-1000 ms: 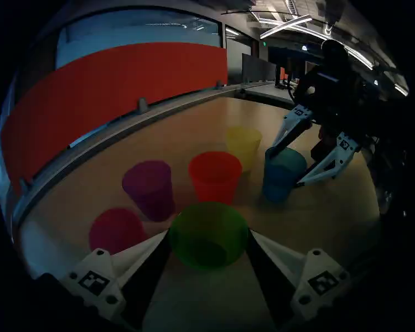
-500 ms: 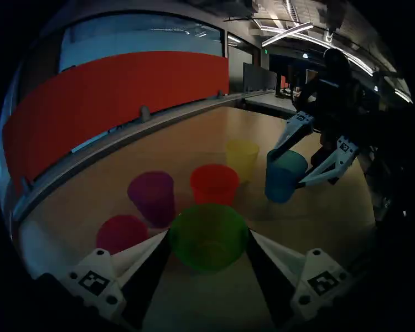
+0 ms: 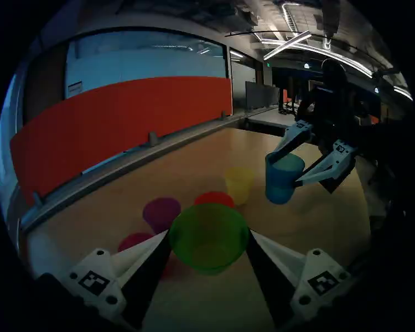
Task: Pour water
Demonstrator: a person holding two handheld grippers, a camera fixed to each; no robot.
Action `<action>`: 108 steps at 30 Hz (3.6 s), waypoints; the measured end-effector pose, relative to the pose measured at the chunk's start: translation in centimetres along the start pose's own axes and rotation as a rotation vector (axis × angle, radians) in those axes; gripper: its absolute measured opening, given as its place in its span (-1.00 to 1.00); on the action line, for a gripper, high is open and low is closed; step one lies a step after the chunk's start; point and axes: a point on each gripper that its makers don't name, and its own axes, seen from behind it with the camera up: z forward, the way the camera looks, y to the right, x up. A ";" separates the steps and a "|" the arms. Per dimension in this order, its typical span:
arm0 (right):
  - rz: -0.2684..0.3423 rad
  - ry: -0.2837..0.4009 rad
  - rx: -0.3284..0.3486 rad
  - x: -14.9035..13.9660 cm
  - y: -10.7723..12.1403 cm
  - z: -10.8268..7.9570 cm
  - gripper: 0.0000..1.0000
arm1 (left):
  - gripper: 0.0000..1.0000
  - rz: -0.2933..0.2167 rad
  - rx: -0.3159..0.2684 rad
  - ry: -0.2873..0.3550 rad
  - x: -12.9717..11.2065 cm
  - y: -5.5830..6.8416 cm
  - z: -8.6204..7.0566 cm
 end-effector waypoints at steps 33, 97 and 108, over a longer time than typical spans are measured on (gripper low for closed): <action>-0.009 0.234 -0.056 10.1 0.7 -3.9 0.84 | 0.80 -0.037 0.019 0.221 7.4 0.9 -5.0; -0.409 0.351 -0.048 23.9 -1.7 -3.5 0.84 | 0.79 -0.025 -0.029 0.318 9.3 6.6 -4.9; -0.543 0.356 -0.061 25.9 -2.5 -3.2 0.84 | 0.79 -0.026 -0.039 0.328 10.2 6.9 -4.8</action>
